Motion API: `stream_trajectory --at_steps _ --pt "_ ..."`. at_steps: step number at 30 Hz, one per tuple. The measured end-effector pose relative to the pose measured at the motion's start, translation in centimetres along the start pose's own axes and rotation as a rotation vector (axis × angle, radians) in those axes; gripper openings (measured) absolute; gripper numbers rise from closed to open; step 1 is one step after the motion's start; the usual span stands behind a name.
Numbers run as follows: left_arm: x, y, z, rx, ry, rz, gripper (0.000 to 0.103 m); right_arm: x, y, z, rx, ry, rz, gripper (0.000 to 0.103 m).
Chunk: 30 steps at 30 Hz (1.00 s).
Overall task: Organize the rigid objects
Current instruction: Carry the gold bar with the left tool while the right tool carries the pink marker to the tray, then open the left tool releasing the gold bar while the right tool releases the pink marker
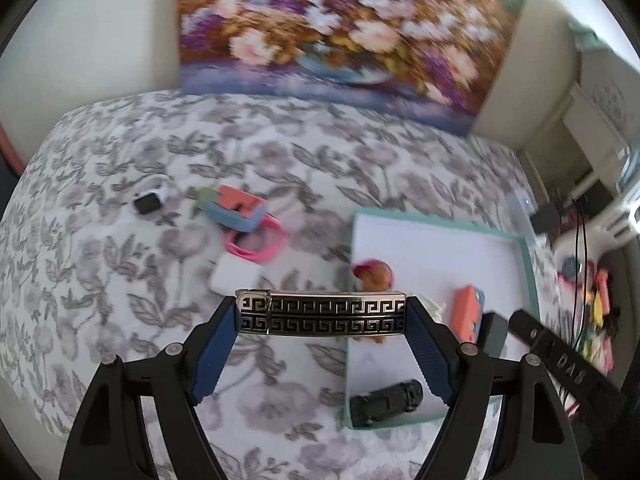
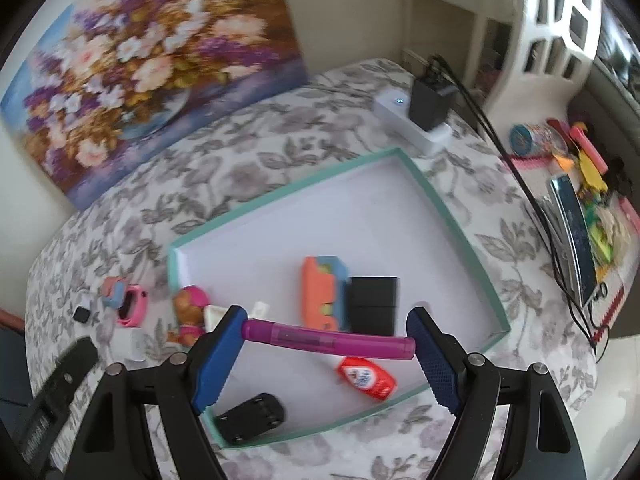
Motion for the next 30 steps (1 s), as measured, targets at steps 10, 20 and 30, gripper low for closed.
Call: stream_trajectory --at_steps 10,20,30 --pt "-3.1 3.6 3.6 -0.014 -0.135 0.089 0.082 -0.9 2.9 2.3 -0.001 -0.075 0.063 0.084" --pt "-5.5 5.6 6.4 0.043 -0.202 0.186 0.082 -1.9 2.1 4.9 0.013 -0.163 0.036 0.084" --pt "-6.2 5.8 7.8 0.066 -0.232 0.201 0.082 -2.3 1.7 6.0 0.008 -0.201 0.019 0.084"
Point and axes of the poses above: each gripper's, at about its wrist camera, not at the fingertips, and z roughly the way its jaws point, y to its right, x to its top, the point moved 4 cm from there along z, roughly the way its jaws point, and after that the axes turned 9 degrees about -z, right-handed, at the moved point
